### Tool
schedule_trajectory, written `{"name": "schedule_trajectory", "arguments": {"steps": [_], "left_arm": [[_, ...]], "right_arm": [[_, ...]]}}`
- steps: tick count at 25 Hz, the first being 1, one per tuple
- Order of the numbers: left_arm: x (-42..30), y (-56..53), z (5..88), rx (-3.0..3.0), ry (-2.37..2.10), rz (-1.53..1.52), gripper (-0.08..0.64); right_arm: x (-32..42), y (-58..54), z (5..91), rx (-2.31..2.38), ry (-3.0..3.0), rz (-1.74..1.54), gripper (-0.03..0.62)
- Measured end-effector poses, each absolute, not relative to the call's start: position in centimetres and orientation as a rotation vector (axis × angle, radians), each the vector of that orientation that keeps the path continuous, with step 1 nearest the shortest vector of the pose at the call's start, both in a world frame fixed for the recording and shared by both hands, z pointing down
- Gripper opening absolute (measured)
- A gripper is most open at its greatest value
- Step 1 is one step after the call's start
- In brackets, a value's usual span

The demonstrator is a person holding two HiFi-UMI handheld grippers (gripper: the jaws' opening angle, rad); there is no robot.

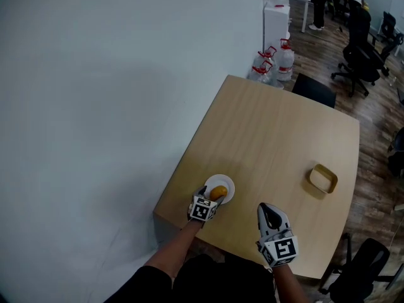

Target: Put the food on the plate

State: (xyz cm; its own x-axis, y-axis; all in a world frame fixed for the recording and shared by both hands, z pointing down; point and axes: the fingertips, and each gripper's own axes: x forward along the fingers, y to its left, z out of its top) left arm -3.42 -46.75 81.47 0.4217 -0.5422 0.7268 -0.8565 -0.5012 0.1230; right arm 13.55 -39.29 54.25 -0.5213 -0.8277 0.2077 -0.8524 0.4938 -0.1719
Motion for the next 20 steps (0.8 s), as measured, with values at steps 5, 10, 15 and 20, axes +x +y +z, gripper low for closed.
{"name": "schedule_trajectory", "arguments": {"steps": [5, 10, 15, 20], "left_arm": [[-3.6, -44.3, 75.9, 2.298, -1.228, 0.706, 0.348], [-4.6, -39.6, 68.7, 2.352, -1.272, 0.486, 0.348], [-5.1, -34.2, 60.4, 2.414, -1.306, 0.203, 0.347], [-5.2, -28.6, 53.6, 2.504, -1.340, 0.047, 0.345]], "right_arm": [[11.5, -36.6, 53.4, 1.484, -2.610, 0.363, 0.061], [10.7, -33.6, 51.0, 1.559, -2.599, 0.359, 0.060], [11.2, -31.0, 50.0, 1.636, -2.525, 0.285, 0.060], [10.7, -28.4, 49.4, 1.693, -2.468, 0.249, 0.061]]}}
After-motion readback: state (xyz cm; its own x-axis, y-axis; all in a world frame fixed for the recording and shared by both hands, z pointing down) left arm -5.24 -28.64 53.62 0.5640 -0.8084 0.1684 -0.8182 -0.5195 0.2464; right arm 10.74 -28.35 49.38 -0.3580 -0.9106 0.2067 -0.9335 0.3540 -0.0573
